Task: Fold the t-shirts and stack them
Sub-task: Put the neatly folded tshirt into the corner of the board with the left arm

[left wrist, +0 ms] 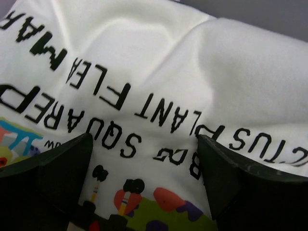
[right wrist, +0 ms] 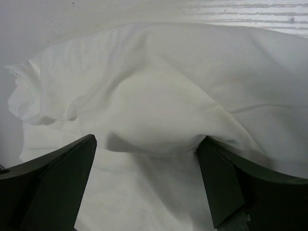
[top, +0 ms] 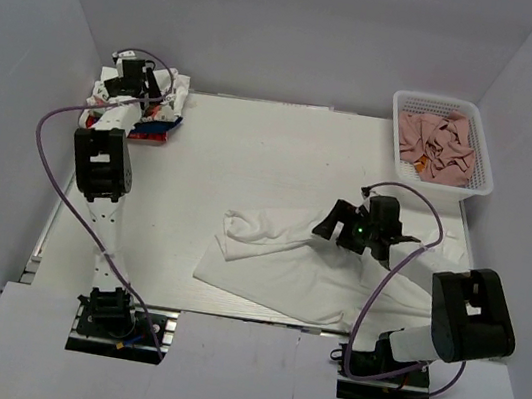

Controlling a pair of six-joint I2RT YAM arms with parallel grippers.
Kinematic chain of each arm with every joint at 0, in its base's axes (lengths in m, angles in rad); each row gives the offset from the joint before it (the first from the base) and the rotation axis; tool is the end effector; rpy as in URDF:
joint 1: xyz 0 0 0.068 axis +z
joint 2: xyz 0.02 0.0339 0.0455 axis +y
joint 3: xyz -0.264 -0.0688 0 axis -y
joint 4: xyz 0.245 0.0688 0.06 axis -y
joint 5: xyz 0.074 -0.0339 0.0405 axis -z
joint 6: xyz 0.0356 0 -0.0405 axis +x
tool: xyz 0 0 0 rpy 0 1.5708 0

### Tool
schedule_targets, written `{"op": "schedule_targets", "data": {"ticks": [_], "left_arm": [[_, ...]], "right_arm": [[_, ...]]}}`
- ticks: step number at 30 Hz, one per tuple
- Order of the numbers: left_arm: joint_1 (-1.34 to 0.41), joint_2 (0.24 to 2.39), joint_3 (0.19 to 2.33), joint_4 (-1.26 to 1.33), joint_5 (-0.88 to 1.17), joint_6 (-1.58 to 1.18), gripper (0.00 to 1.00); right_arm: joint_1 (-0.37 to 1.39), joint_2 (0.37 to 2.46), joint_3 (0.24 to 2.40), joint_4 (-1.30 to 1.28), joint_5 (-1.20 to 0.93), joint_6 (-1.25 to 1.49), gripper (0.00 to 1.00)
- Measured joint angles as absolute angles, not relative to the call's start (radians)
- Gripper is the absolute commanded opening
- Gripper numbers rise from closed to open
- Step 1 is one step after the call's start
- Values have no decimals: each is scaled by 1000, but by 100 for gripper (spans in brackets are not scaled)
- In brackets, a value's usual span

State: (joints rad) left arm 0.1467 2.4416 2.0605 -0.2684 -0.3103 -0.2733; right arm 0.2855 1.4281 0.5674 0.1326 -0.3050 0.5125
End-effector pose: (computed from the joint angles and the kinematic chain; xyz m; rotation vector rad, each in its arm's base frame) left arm 0.5500 0.0923 0.1829 -0.6231 2.1075 0.2732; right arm 0.2544 0.0858 0.1563 0.1063 2.3755 0.7490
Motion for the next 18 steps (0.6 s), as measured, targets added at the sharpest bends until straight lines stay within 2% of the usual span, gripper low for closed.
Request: {"op": "schedule_targets", "data": {"ticks": [5,9,13,18], "left_arm": [[144,2246,1842,-262,-218,-273,100],[139,2093,1858,-380,-36,-281,100],[129,1908,1861,-407,138,-304,100],[115,1577,1579,-346,237,-363,100]], "right_arm": [[356,1479,605,154,-290,512,90],[420,1647,752,215,-281,532,90],[487,1889,1040,228,-261,567,90],[522,2168,1488,162,-234,599,90]]}}
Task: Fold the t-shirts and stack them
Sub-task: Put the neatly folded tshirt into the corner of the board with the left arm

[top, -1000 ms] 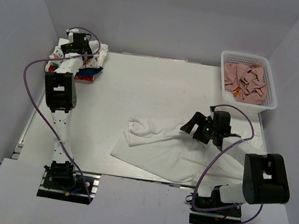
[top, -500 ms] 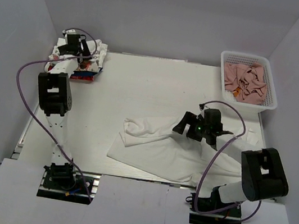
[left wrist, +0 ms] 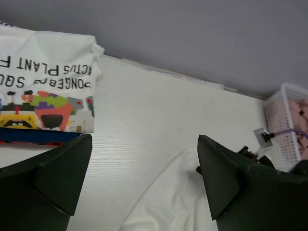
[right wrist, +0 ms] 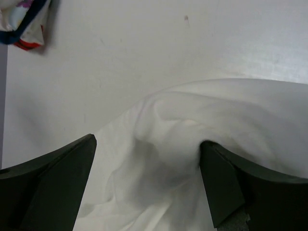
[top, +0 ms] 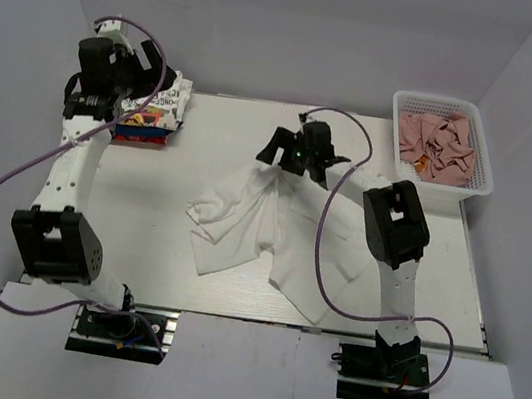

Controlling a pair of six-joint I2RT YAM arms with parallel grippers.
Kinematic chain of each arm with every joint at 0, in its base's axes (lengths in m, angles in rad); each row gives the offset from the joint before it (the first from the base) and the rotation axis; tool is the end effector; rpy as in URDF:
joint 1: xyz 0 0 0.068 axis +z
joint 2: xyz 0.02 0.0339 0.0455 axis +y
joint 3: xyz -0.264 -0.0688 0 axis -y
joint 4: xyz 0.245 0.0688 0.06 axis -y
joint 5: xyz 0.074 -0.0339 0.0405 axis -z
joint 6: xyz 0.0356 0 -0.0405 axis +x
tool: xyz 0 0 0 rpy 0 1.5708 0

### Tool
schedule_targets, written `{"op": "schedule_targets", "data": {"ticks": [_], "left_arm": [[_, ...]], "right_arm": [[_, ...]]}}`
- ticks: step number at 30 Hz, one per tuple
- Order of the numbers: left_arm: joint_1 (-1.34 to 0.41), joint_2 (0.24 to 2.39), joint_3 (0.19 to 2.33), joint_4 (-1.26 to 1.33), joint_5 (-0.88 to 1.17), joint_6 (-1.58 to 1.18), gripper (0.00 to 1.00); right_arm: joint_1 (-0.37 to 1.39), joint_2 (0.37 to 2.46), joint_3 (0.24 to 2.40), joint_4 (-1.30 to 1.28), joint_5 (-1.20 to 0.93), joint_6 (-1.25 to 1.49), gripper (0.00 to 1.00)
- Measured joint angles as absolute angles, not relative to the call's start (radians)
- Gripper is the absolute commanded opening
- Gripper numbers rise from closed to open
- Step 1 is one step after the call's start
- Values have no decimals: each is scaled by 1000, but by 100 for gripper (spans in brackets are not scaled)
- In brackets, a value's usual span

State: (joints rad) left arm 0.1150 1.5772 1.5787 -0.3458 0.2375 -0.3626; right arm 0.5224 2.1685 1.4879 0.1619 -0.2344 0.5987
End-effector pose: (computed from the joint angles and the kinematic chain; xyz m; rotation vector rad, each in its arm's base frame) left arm 0.3674 0.0340 0.4012 -0.2972 1.9016 -0.3938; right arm 0.4214 0.2522 0.1703 -0.0665 2.2092 0.9006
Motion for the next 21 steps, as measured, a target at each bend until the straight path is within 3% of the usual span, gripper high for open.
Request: {"op": "schedule_targets", "data": {"ticks": [5,13,16,21], "left_arm": [[109,1363,1225,-310,257,-441,100],[43,1198,673,-323,291,-584,99],[-31,1098,564,-350,314,-620,99],[-173,1010,479,-364,310,-671,92]], "right_arm": [[518,2163,1598,83,-216,537,90],[513,1651,1135,28,-150,435,90],[514,1505,1018,-4,-86,438,90],[514,1429,941,-102,36,468,90]]}}
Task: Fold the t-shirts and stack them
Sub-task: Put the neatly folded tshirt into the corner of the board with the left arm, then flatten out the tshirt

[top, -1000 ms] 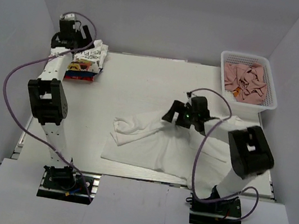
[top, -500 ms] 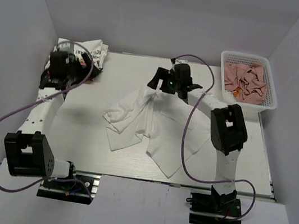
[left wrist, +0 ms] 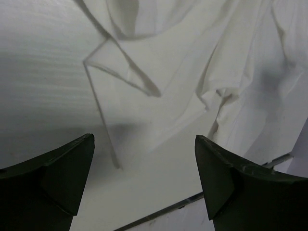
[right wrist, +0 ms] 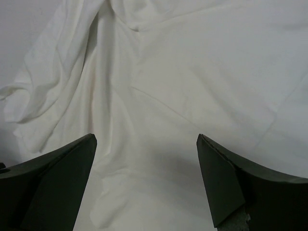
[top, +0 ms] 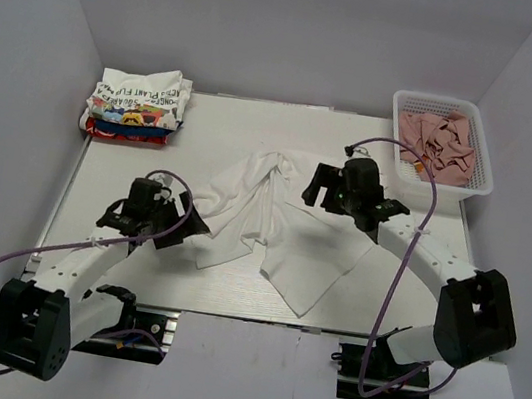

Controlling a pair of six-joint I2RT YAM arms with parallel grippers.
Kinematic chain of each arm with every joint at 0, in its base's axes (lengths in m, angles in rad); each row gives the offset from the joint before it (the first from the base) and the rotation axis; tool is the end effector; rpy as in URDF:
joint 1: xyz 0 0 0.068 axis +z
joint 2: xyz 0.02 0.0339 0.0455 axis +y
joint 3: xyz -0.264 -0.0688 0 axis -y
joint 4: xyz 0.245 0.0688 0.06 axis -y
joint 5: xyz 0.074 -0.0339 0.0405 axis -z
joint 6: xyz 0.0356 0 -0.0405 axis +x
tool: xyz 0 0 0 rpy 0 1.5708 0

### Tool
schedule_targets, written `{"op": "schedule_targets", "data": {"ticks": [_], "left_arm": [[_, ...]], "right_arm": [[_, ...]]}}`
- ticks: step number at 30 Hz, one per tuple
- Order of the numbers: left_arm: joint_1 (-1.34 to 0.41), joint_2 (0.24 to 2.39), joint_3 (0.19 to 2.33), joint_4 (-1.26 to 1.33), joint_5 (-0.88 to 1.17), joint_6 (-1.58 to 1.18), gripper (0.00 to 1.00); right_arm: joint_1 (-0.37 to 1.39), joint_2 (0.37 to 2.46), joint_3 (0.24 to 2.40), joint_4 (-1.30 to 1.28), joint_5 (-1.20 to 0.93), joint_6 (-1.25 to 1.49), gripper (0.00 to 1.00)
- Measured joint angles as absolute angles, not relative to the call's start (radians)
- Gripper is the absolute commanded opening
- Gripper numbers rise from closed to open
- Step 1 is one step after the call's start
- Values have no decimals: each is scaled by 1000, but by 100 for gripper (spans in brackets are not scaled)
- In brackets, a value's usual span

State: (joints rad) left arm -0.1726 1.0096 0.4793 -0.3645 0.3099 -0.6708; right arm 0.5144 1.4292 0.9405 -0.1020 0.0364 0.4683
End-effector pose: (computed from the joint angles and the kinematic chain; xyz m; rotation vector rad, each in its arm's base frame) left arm 0.1840 -0.0431 0.1807 -0.4934 2.5077 -0.7308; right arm 0.2777 0.1555 0.2518 -0.0295 2.2085 0.5204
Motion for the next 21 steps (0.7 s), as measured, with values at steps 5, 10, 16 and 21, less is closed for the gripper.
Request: {"op": "schedule_targets", "data": {"ticks": [5,10,16,21], "left_arm": [[-328,1084,467,-405,264,-702,88],[-484,1187,543,-516,119,-741,78],[-580,1357,668,-611,-35,-789,30],[-605,1442,732,-630,-75,-797,0]], "right_arm": [[511,1354,891,-120,111,474,90],[511,1332,868,-127,155,473,90],[511,1325,851,-130,183,473,90],[516,1278,799,-149,222,470,90]]}}
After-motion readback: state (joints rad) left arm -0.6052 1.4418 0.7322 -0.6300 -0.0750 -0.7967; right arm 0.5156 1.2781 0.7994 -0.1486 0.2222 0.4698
